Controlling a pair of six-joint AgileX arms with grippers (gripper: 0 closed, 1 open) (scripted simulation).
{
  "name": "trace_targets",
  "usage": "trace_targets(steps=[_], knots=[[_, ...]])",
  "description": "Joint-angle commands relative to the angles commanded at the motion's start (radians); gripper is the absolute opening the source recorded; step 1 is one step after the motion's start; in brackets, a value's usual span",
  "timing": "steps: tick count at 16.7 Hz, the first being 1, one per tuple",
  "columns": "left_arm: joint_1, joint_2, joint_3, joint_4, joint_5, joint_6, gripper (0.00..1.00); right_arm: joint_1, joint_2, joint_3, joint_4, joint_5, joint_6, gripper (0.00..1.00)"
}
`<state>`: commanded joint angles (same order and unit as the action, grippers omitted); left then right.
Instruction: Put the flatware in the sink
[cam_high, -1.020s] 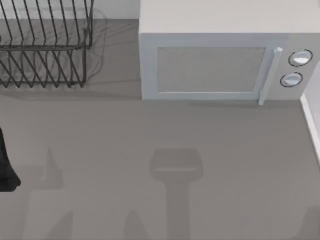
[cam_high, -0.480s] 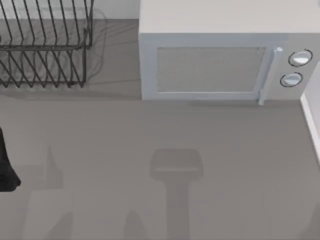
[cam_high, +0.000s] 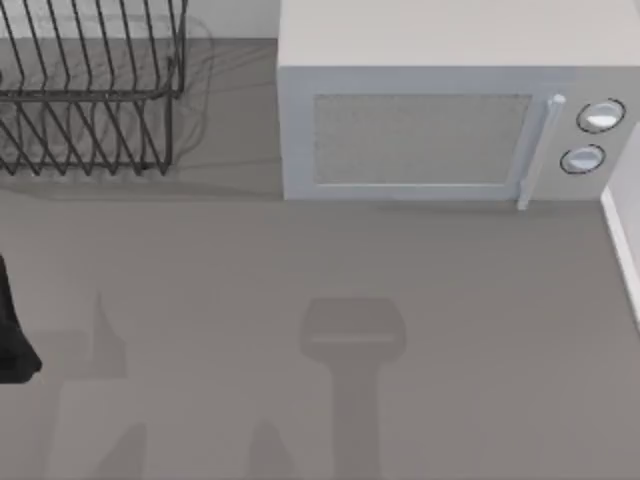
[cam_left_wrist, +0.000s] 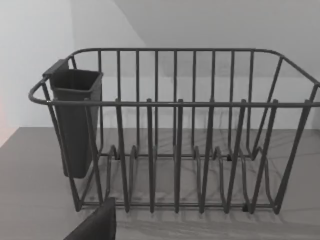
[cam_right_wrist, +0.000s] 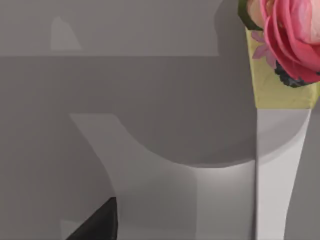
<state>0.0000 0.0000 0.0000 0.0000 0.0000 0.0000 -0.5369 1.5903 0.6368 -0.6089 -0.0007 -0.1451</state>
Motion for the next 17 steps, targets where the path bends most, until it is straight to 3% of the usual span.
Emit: trace_targets(steps=[6,17], knots=[[0.000,0.000,0.000,0.000,0.000,0.000,1.00,0.000,0.015,-0.018,0.030,0.000,0.000,1.00],[0.000,0.000,0.000,0.000,0.000,0.000,1.00,0.000,0.015,-0.018,0.030,0.000,0.000,0.17]])
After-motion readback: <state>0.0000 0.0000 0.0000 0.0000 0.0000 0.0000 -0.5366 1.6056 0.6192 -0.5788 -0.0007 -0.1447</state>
